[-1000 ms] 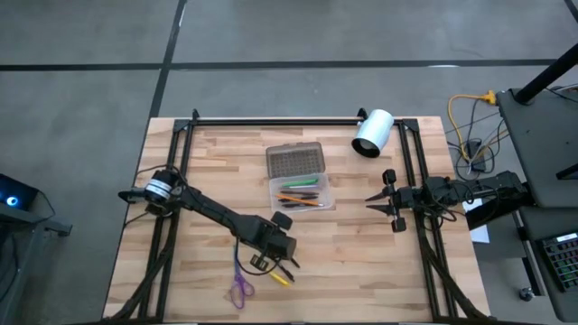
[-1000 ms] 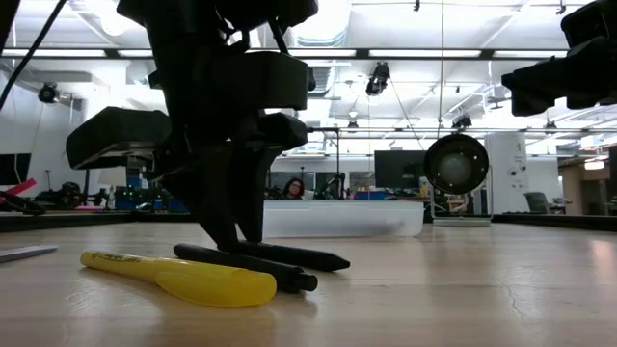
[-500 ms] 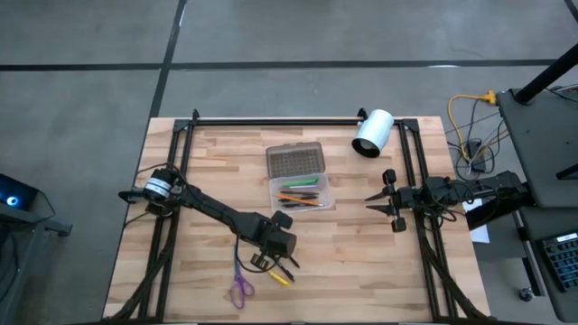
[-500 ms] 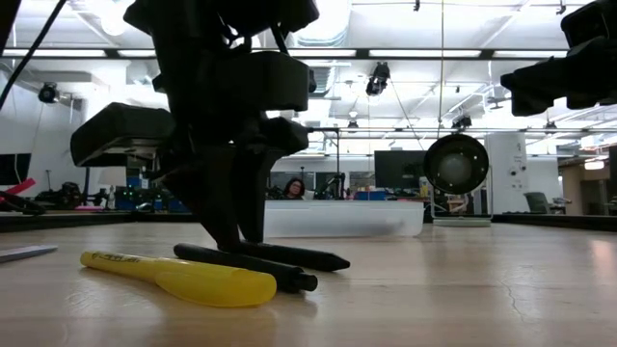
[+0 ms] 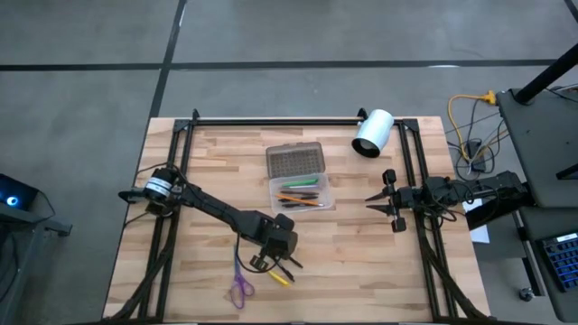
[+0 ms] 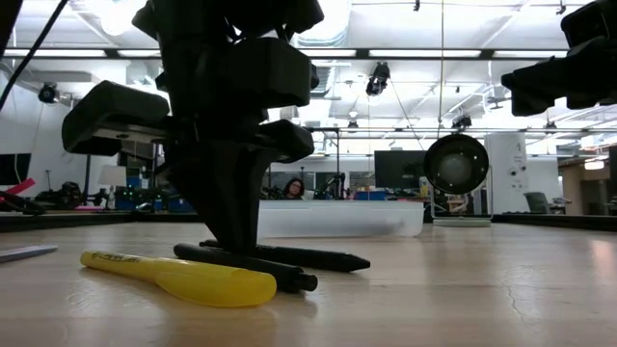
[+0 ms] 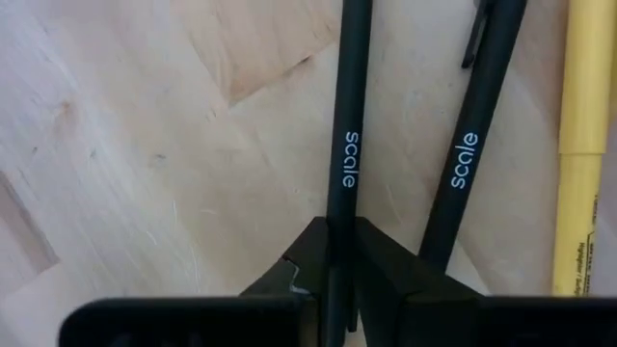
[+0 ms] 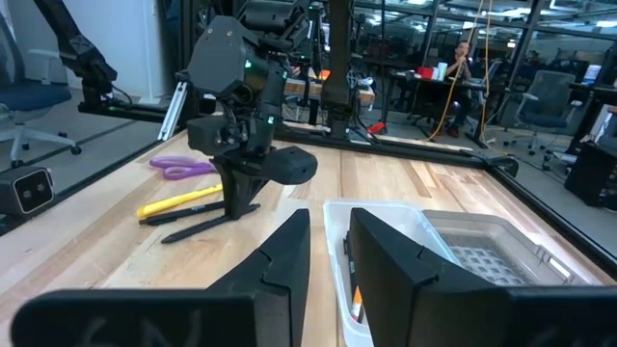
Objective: Pick & place school supplies into a supply box
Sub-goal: Put the black pen into the transparent supply box
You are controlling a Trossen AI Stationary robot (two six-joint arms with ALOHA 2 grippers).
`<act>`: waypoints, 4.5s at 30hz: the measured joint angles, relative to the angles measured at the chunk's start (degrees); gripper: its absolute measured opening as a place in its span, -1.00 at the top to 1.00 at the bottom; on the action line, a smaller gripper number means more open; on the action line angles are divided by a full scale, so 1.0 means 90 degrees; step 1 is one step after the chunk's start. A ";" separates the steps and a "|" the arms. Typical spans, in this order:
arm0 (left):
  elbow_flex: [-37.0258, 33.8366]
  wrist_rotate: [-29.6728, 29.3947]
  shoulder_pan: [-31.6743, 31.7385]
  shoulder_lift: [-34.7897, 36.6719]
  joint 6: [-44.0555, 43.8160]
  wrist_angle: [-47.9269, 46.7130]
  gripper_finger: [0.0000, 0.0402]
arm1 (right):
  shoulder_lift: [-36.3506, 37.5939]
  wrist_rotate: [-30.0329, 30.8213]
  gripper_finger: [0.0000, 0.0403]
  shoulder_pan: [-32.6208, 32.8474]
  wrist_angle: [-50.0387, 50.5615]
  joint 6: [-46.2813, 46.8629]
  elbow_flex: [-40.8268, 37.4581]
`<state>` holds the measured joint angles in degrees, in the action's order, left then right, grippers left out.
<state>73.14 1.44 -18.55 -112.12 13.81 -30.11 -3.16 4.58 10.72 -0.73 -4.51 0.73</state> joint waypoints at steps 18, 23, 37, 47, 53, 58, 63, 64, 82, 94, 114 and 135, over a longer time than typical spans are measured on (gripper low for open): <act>0.0297 -0.0863 -0.0017 -0.0039 0.0222 0.0037 0.95 | 0.0000 -0.0002 0.62 0.0002 0.0001 0.0000 0.0001; 0.0333 -0.1314 -0.0019 -0.0034 0.0221 0.0116 0.96 | 0.0000 0.0000 0.66 0.0002 0.0002 0.0000 0.0000; 0.0420 -0.1880 -0.0053 -0.0017 0.0174 0.0185 0.99 | 0.0000 0.0000 0.59 0.0002 0.0000 -0.0002 0.0000; 0.0676 -0.1487 -0.0119 -0.0002 0.0233 0.0086 1.00 | 0.0000 -0.0001 0.66 0.0002 0.0001 0.0000 0.0001; 0.0964 -0.1350 -0.0097 -0.0002 0.0241 -0.0370 0.89 | 0.0000 -0.0001 0.65 0.0002 0.0001 0.0000 0.0002; 0.1125 -0.1123 -0.0021 -0.0002 0.0282 -0.0673 0.63 | 0.0000 -0.0002 0.61 0.0002 0.0000 0.0000 0.0002; 0.1134 -0.0505 0.0113 -0.0002 0.0407 -0.0682 0.47 | 0.0000 -0.0002 0.58 0.0002 0.0001 0.0000 0.0002; 0.1134 -0.0384 0.0152 -0.0002 0.0407 -0.0679 0.46 | 0.0000 -0.0001 0.58 0.0002 0.0000 0.0000 0.0001; 0.1134 -0.0316 0.0563 -0.0380 0.0480 -0.0668 0.46 | -0.0002 0.0000 0.64 0.0000 0.0000 0.0000 0.0002; 0.1120 -0.0156 0.0568 -0.0577 0.0460 -0.0774 0.46 | -0.0002 0.0000 0.61 0.0000 -0.0002 0.0000 0.0002; 0.1093 -0.0144 0.0571 -0.0619 0.0176 -0.1107 0.46 | 0.0000 -0.0002 0.59 0.0002 0.0000 0.0000 0.0002; 0.1076 -0.0166 0.0568 -0.0610 0.0195 -0.1262 0.92 | 0.0000 -0.0002 0.60 0.0002 0.0002 0.0000 0.0002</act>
<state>82.83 -0.05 -13.43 -117.60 15.57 -41.47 -3.16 4.56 10.74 -0.71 -4.51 0.75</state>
